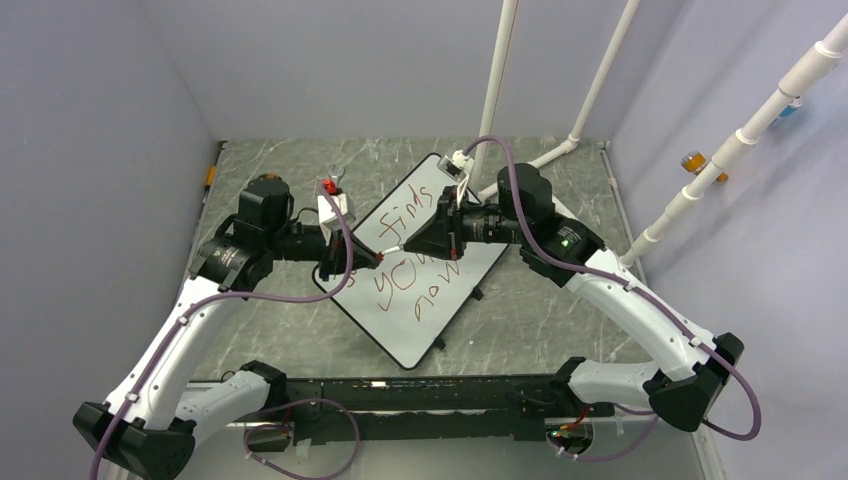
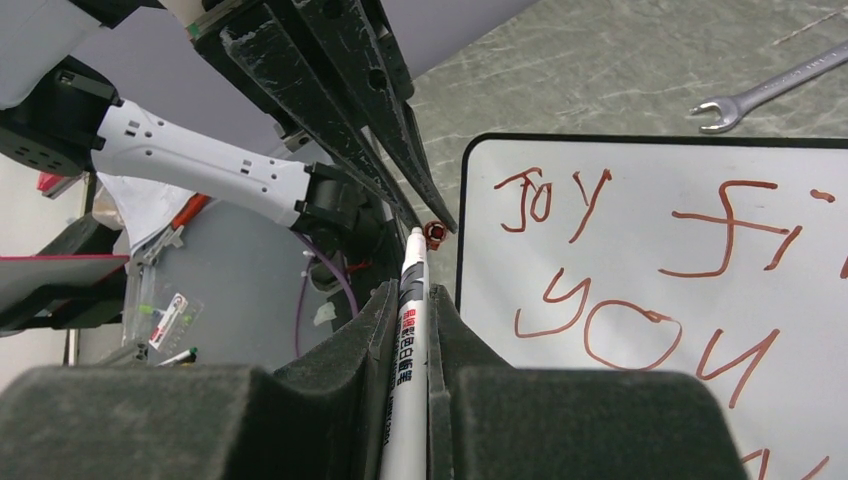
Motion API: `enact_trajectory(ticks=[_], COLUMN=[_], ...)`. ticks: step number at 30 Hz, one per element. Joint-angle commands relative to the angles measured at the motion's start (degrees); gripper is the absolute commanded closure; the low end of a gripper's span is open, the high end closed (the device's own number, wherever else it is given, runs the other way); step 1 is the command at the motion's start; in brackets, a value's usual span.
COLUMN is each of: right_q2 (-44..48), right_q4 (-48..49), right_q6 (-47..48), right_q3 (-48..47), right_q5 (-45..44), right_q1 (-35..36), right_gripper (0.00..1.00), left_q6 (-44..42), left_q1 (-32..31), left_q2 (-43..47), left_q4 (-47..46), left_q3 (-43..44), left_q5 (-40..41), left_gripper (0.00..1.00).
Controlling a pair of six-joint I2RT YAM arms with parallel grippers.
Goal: Write a sentence on the whiteboard
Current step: Close the whiteboard marker.
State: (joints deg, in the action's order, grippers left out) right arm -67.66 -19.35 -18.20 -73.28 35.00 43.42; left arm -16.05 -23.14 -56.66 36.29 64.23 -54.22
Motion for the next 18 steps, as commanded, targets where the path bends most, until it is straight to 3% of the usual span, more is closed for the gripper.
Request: enact_trajectory(ticks=[1,13,18], right_q2=[-0.9,-2.2,-5.7], right_q4=[3.3,2.9,-2.6], right_q6=[-0.4,-0.2,3.3], right_q3=[-1.7,-0.7,-4.4], right_q5=[-0.2,-0.5,3.7], right_q1=[-0.1,-0.2,0.0], right_gripper=[1.0,1.0,1.0], left_q6=[-1.5,-1.1,-1.7], left_q1=[-0.2,-0.2,-0.2], left_q2=[1.4,1.7,0.9], left_q4=[-1.2,-2.4,-1.4], left_q3=[0.4,-0.4,-0.2], left_q5=[-2.6,-3.5,-4.6], left_gripper=[1.0,1.0,1.0])
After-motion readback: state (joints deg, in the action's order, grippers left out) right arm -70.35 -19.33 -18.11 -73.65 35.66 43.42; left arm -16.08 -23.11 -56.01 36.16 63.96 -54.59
